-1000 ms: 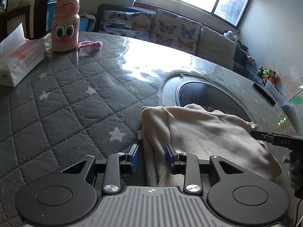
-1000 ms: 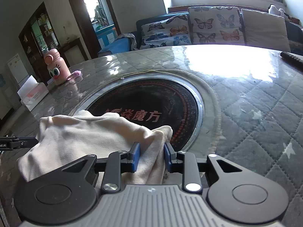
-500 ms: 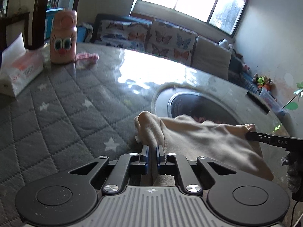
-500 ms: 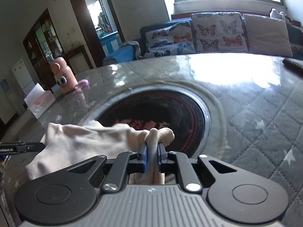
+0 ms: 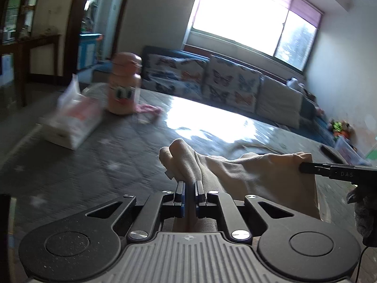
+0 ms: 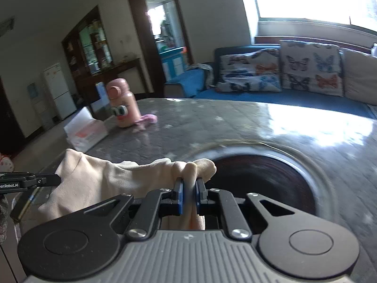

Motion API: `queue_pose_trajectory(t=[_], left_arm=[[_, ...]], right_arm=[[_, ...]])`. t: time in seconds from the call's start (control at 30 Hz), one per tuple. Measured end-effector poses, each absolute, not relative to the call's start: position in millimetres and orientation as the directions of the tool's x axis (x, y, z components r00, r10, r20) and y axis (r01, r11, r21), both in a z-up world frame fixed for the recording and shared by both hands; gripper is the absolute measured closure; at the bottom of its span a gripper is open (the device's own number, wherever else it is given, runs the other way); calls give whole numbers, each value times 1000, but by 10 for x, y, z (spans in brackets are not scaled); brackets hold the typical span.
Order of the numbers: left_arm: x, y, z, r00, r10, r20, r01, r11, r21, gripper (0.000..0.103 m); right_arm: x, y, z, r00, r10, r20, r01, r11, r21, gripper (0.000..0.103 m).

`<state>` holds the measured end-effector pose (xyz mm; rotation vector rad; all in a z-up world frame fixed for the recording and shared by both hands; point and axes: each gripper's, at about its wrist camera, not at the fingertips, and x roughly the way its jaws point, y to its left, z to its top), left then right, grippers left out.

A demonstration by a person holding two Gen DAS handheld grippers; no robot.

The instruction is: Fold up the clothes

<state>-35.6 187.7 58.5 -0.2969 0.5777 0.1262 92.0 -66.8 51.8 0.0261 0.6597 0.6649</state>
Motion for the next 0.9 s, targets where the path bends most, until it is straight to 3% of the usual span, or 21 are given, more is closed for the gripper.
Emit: queue_pose_trajectory(t=[0.33,0.9], left_arm=[[-535,2464,646,814,165,-557,-333,918,-214,95],[-512,2749,358,744,211,-635,-423,884,-202,94]], right_arm=[[1140,203,544,521,654,-548,-660,716,227,94],[1461,742,163,483,632,-606,-667,714,213,94]])
